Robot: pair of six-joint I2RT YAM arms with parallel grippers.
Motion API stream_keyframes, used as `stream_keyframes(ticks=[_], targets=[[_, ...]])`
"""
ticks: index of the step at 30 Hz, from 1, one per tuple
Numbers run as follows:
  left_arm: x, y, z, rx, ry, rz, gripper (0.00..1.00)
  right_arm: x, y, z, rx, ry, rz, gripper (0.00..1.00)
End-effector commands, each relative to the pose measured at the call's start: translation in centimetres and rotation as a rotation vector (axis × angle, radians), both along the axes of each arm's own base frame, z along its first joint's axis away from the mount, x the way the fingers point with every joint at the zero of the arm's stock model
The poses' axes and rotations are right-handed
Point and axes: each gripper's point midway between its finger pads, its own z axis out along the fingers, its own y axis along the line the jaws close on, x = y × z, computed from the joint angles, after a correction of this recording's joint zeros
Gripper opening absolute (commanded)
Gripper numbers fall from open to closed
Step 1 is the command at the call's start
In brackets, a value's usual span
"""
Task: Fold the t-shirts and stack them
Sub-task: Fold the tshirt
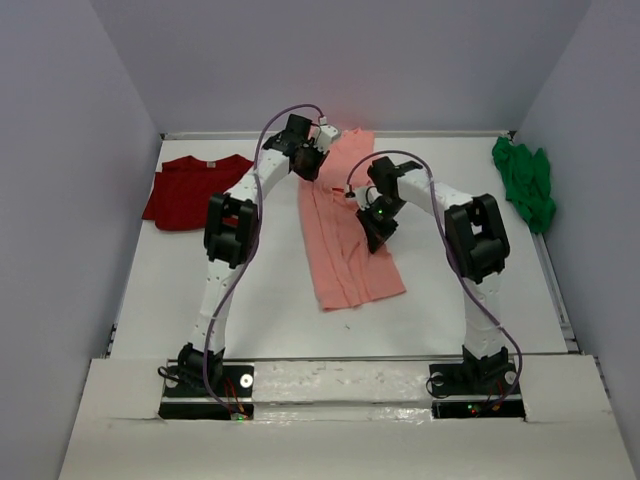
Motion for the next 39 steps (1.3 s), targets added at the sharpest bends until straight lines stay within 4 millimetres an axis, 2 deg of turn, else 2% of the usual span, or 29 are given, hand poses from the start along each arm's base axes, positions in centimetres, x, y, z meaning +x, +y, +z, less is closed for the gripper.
stream_keyframes(ticks=[1,2,3,4,5,7,8,9,10,11,12,13,14,15,16,17,18,19,20,21,22,24,25,26,27,31,32,36,39], targets=[[-3.3,0.2,7.1,-0.055,-0.028,-0.033,0.0,-1.1,-0.1,6.8,0.055,-0.079,0.037,0.03],[-4.1,0.5,7.7,-0.06,-0.027,-0.047,0.0,-1.3,-0.3,8.7,0.064,-0.123,0.04,0.1],[-5.9,0.8,8.8,-0.077,-0.017,-0.066,0.04,-1.5,-0.8,9.2,0.049,-0.14,0.037,0.15],[-6.9,1.2,9.4,-0.083,-0.016,-0.067,0.09,-2.0,-1.2,9.4,0.037,-0.143,0.032,0.17],[-8.8,1.5,10.5,-0.108,-0.019,-0.093,0.19,-2.1,-1.7,10.5,0.033,-0.186,0.027,0.25],[-10.7,1.9,11.2,-0.119,-0.012,-0.1,0.21,-2.7,-2.3,10.7,0.019,-0.202,0.012,0.29],[-12.4,1.8,12.8,-0.152,-0.013,-0.126,0.28,-3.8,-2.8,9.7,0.001,-0.172,0.0,0.29],[-14.1,2.1,11.2,-0.15,0.047,-0.135,0.32,-4.0,-3.0,10.1,0.008,-0.196,-0.007,0.3],[-15.3,2.2,11.0,-0.162,0.069,-0.139,0.33,-4.4,-3.2,9.9,0.004,-0.191,-0.023,0.3],[-16.5,2.0,12.8,-0.203,0.031,-0.165,0.33,-5.0,-3.4,9.6,0.005,-0.184,-0.028,0.3],[-18.5,2.5,10.3,-0.188,0.079,-0.169,0.34,-6.2,-3.9,8.3,-0.01,-0.149,-0.033,0.3],[-19.4,2.7,10.0,-0.189,0.071,-0.165,0.34,-6.4,-4.0,8.3,-0.004,-0.167,-0.038,0.3],[-20.1,2.7,11.8,-0.219,0.004,-0.182,0.34,-6.8,-4.2,8.0,-0.007,-0.163,-0.048,0.3],[-21.6,3.2,9.8,-0.209,0.042,-0.181,0.34,-7.8,-4.9,6.8,-0.034,-0.14,-0.054,0.3],[-22.1,3.5,9.8,-0.217,0.032,-0.172,0.34,-8.0,-5.2,6.5,-0.045,-0.139,-0.061,0.3],[-22.4,3.3,11.7,-0.276,-0.022,-0.156,0.38,-8.0,-5.3,6.4,-0.045,-0.156,-0.074,0.29],[-23.8,3.6,10.1,-0.285,0.013,-0.142,0.42,-8.3,-5.6,6.2,-0.053,-0.159,-0.079,0.29],[-24.5,3.6,10.3,-0.324,0.025,-0.11,0.45,-8.6,-5.8,5.9,-0.06,-0.162,-0.102,0.3],[-25.3,3.1,12.1,-0.386,-0.022,-0.143,0.47,-8.6,-6.0,5.8,-0.067,-0.17,-0.112,0.3],[-26.2,3.0,12.2,-0.416,-0.014,-0.153,0.48,-8.8,-6.1,5.7,-0.069,-0.171,-0.116,0.3],[-27.6,3.1,10.6,-0.44,0.035,-0.146,0.48,-8.6,-6.4,5.4,-0.084,-0.185,-0.126,0.31],[-30.0,2.5,10.6,-0.557,0.115,-0.132,0.44,-8.2,-7.0,5.5,-0.098,-0.208,-0.164,0.33],[-30.8,2.3,10.6,-0.592,0.133,-0.138,0.43,-8.1,-7.1,5.5,-0.104,-0.213,-0.169,0.34],[-31.5,1.9,11.9,-0.662,0.14,-0.142,0.44,-7.6,-7.4,5.5,-0.108,-0.22,-0.194,0.34],[-32.6,2.1,10.4,-0.677,0.186,-0.121,0.44,-7.6,-7.6,5.4,-0.118,-0.223,-0.199,0.35],[-35.3,2.4,9.4,-0.763,0.237,-0.109,0.48,-7.4,-8.2,4.9,-0.139,-0.226,-0.215,0.35],[-35.6,2.4,9.5,-0.78,0.241,-0.115,0.48,-7.4,-8.3,4.8,-0.142,-0.225,-0.218,0.35],[-36.4,2.2,7.6,-0.782,0.329,-0.074,0.49,-7.2,-8.7,4.3,-0.159,-0.216,-0.23,0.34],[-37.5,2.1,6.0,-0.78,0.411,-0.04,0.43,-6.8,-8.9,4.4,-0.178,-0.222,-0.235,0.34]])
